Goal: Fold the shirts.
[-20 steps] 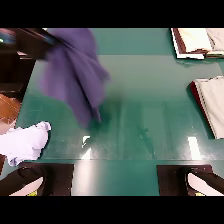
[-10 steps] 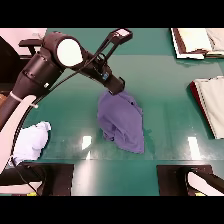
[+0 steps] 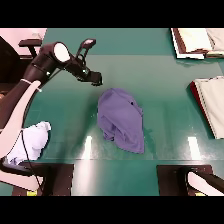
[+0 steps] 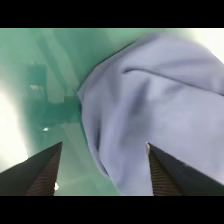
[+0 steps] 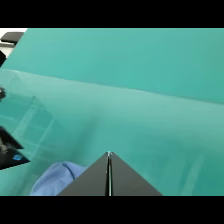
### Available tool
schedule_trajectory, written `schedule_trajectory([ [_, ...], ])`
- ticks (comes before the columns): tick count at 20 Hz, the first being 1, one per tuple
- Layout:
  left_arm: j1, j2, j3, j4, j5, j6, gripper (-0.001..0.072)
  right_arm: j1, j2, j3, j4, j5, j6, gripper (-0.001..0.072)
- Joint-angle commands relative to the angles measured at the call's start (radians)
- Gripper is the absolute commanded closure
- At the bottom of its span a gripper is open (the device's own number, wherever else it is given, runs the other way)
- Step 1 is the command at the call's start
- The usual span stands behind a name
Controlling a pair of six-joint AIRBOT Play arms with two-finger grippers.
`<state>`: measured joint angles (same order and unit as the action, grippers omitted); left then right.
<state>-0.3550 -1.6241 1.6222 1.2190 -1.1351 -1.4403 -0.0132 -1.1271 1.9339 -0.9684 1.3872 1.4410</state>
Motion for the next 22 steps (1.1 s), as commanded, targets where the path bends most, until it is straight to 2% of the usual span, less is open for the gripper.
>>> schedule_trajectory([
  [1, 0.01, -0.109, -0.022, -0.06, 0.048, 0.032, 0.0094, 0.0, 0.003, -0.046, 0.001, 0.005, 0.0, 0.0697],
  [4, 0.01, -0.173, -0.022, -0.115, 0.077, 0.037, 0.0094, 0.019, 0.003, -0.111, 0.0, -0.003, 0.0, 0.0696],
  [6, -0.002, -0.2, -0.022, -0.151, 0.081, 0.08, 0.0094, 0.035, 0.003, -0.154, 0.0, -0.023, 0.0, 0.0697],
  [8, -0.009, -0.211, -0.023, -0.146, 0.084, 0.089, 0.0107, 0.051, 0.002, -0.201, 0.0, -0.036, 0.0, 0.0697],
  [10, 0.0, -0.21, -0.013, -0.146, 0.078, 0.087, 0.0517, 0.051, 0.002, -0.246, 0.0, -0.031, 0.0, 0.0696],
  [11, 0.011, -0.209, -0.002, -0.145, 0.062, 0.087, 0.0686, 0.051, 0.002, -0.274, 0.0, -0.029, 0.0, 0.0696],
  [14, 0.067, -0.177, 0.044, -0.144, -0.029, 0.086, 0.0683, 0.049, 0.002, -0.391, -0.011, -0.01, -0.001, 0.0696],
  [18, 0.151, -0.016, 0.044, -0.054, -0.051, 0.087, 0.0682, 0.061, 0.002, -0.661, -0.02, 0.005, -0.001, 0.0695],
  [19, 0.166, 0.021, 0.044, -0.034, -0.068, 0.087, 0.0682, 0.075, 0.0, -0.739, -0.026, -0.003, -0.001, 0.0619],
  [20, 0.175, 0.05, 0.044, -0.02, -0.083, 0.087, 0.0682, 0.092, -0.003, -0.82, -0.026, -0.024, -0.001, 0.0376],
  [21, 0.175, 0.075, 0.044, 0.002, -0.092, 0.087, 0.0682, 0.119, -0.015, -0.902, -0.019, -0.049, -0.001, 0.0271],
  [22, 0.175, 0.087, 0.043, 0.011, -0.096, 0.087, 0.0682, 0.153, -0.034, -0.969, -0.018, -0.079, -0.001, 0.027],
])
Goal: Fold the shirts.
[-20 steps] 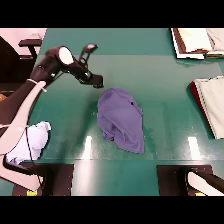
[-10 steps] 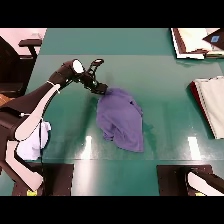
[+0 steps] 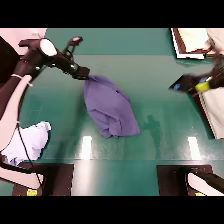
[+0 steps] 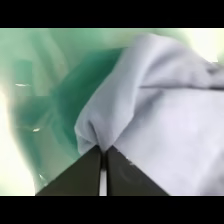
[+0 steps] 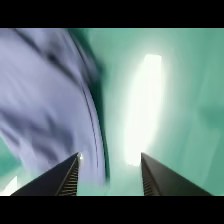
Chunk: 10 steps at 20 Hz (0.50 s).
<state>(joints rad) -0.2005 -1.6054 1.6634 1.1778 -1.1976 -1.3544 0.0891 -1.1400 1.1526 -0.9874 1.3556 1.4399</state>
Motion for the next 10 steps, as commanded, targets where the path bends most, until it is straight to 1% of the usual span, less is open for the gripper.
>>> schedule_trajectory([
  [1, 0.021, 0.074, 0.002, 0.049, -0.042, 0.001, 0.0682, 0.097, -0.048, -0.251, 0.002, -0.089, 0.0, 0.0271],
  [3, 0.021, 0.074, 0.002, 0.049, -0.053, 0.0, 0.0682, 0.196, -0.116, -0.324, 0.026, -0.171, -0.002, 0.0271],
  [4, 0.021, 0.074, 0.002, 0.049, -0.051, 0.0, 0.0682, 0.242, -0.159, -0.339, 0.071, -0.209, -0.027, 0.0271],
  [7, 0.021, 0.074, 0.002, 0.049, -0.053, 0.0, 0.0682, 0.339, -0.275, -0.318, 0.169, -0.316, -0.055, 0.0272],
  [8, 0.021, 0.074, 0.002, 0.049, -0.052, 0.0, 0.0682, 0.362, -0.311, -0.291, 0.182, -0.336, -0.055, 0.0272],
  [10, 0.021, 0.074, 0.002, 0.049, -0.051, 0.0, 0.0682, 0.401, -0.376, -0.222, 0.183, -0.328, -0.055, 0.0277],
])
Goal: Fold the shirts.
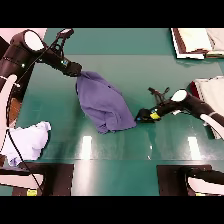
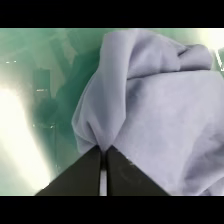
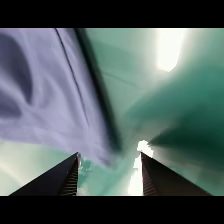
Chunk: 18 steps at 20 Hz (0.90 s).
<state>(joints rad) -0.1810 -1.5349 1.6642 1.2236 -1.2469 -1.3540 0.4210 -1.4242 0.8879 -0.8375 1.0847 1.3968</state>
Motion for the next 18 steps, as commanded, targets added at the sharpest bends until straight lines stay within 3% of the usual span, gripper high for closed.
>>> schedule_trajectory([
  [1, 0.001, 0.003, 0.001, 0.003, -0.003, 0.0, 0.0682, 0.087, -0.117, 0.077, 0.032, -0.053, -0.012, 0.0303],
  [4, 0.001, 0.01, 0.002, 0.003, -0.002, -0.013, 0.0683, 0.118, -0.15, 0.161, 0.022, -0.049, -0.032, 0.0641],
  [5, 0.001, 0.024, 0.002, 0.004, 0.002, -0.029, 0.0683, 0.117, -0.144, 0.192, 0.019, -0.034, -0.047, 0.0696],
  [10, 0.001, 0.3, 0.002, 0.003, 0.107, -0.039, 0.0683, 0.02, 0.059, 0.412, -0.126, 0.082, -0.041, 0.0697],
  [18, 0.001, 0.746, 0.002, -0.058, 0.198, -0.04, 0.0683, -0.179, 0.367, 0.84, -0.132, 0.124, 0.01, 0.0698],
])
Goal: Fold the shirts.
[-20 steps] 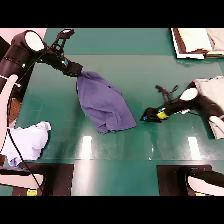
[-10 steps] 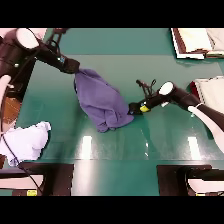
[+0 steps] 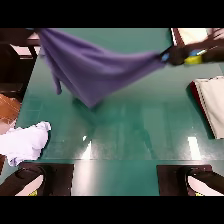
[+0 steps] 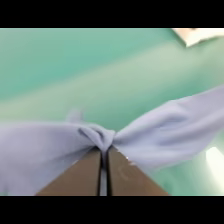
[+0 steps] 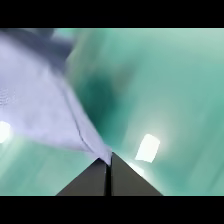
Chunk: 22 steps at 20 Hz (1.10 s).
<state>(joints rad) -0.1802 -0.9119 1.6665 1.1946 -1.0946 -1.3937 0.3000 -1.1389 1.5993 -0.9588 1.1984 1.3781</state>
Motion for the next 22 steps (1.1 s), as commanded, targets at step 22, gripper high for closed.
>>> schedule_trajectory([
  [22, -0.278, -0.143, -0.87, -0.128, -0.133, 0.146, 0.0681, 0.143, -0.132, -0.114, -0.318, 0.181, 0.204, 0.0698],
])
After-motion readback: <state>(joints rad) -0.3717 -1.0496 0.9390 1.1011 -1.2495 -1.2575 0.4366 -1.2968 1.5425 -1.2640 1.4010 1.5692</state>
